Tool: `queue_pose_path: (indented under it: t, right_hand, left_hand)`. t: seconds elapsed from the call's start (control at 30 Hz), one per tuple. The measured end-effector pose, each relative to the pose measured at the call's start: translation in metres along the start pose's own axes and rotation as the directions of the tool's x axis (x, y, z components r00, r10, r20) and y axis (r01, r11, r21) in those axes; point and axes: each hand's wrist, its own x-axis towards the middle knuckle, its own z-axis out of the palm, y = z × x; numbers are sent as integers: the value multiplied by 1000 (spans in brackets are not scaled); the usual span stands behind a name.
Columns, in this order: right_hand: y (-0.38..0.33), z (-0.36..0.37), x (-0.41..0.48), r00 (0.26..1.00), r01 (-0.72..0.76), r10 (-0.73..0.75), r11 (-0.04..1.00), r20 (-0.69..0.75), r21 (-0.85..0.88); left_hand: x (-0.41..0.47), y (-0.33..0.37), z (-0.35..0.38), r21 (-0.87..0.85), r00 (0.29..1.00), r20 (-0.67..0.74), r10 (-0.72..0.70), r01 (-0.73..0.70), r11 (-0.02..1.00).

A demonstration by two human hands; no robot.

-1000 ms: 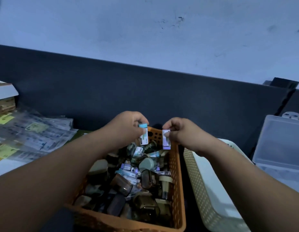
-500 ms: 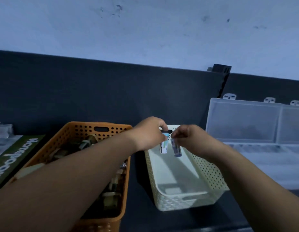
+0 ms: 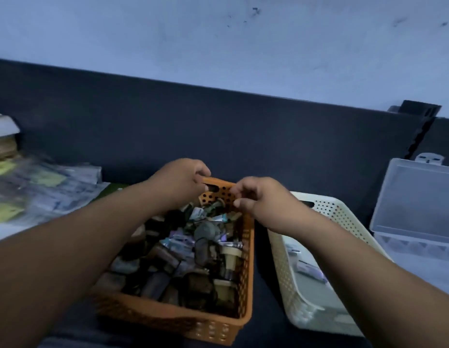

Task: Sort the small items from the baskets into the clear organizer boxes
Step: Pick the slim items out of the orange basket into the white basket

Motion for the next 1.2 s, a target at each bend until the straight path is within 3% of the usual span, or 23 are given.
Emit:
queue_pose_path:
  t: [0.13, 0.2, 0.3, 0.43, 0.77, 0.97, 1.07, 1.2]
  right_hand:
    - [-19, 32, 28, 992, 66, -53, 993, 118, -102]
    - [-27, 42, 41, 981, 72, -36, 980, 191, -188]
    - [-31, 53, 57, 959, 36, 49, 956, 279, -292]
    - [-30, 70, 72, 917, -33, 181, 922, 355, -386]
    - [-25, 83, 87, 903, -143, 278, 913, 326, -383]
    - [-29, 80, 80, 910, -82, 218, 929, 354, -362]
    - [-29, 71, 73, 952, -93, 155, 968, 265, -232]
    - [-25, 40, 59, 991, -131, 131, 991, 28, -25]
  left_hand:
    - [-16, -37, -15, 288, 998, -56, 14, 3, 958]
    - [-21, -53, -18, 347, 999, -43, -4, 19, 938]
    - [-29, -68, -17, 326, 999, 18, -35, 28, 945]
    - [-35, -78, -14, 166, 996, 36, -78, 71, 984]
    - [-32, -89, -9, -58, 993, 81, -84, 89, 994]
    - [-28, -93, -9, -121, 989, 129, -71, 86, 989]
    - [-23, -96, -12, -135, 985, 160, -57, 79, 988]
    - [-17, -102, -13, -151, 978, 203, -51, 83, 985]
